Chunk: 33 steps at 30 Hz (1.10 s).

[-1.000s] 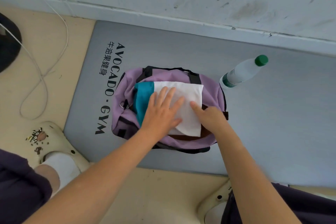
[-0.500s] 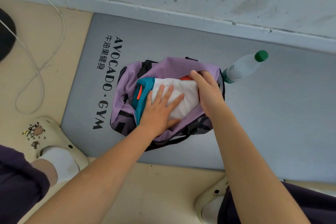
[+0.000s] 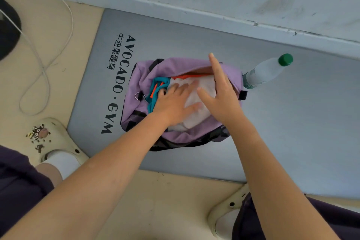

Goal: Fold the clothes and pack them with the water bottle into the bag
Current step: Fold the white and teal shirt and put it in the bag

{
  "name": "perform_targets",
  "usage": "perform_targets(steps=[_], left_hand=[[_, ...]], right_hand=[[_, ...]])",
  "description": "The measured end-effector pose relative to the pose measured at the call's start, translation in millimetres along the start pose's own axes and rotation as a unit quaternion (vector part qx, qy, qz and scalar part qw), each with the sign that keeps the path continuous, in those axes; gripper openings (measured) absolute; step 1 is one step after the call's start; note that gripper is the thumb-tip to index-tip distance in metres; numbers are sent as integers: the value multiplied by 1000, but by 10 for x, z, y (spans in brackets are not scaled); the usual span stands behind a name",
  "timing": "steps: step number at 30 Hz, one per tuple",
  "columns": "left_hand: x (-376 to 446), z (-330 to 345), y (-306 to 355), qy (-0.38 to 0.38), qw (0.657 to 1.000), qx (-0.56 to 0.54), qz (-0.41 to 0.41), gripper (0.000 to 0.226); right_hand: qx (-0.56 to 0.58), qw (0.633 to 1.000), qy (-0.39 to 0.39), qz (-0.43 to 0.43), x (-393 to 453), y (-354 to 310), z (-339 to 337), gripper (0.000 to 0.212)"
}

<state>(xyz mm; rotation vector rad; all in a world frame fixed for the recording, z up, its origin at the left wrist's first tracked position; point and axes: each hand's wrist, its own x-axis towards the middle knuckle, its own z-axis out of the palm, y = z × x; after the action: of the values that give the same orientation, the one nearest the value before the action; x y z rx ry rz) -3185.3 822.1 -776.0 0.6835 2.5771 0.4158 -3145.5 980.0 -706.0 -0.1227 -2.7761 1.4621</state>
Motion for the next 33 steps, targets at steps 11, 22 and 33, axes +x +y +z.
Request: perform_targets(steps=[11, 22, 33], left_hand=[[-116, -512, -232, 138, 989, 49, 8, 67], [-893, -281, -540, 143, 961, -195, -137, 22], [-930, -554, -274, 151, 954, -257, -24, 29]], right_hand=[[-293, 928, -209, 91, -455, 150, 214, 41], [-211, 922, -285, 153, -458, -91, 645, 56], [39, 963, -247, 105, -420, -332, 383, 29]])
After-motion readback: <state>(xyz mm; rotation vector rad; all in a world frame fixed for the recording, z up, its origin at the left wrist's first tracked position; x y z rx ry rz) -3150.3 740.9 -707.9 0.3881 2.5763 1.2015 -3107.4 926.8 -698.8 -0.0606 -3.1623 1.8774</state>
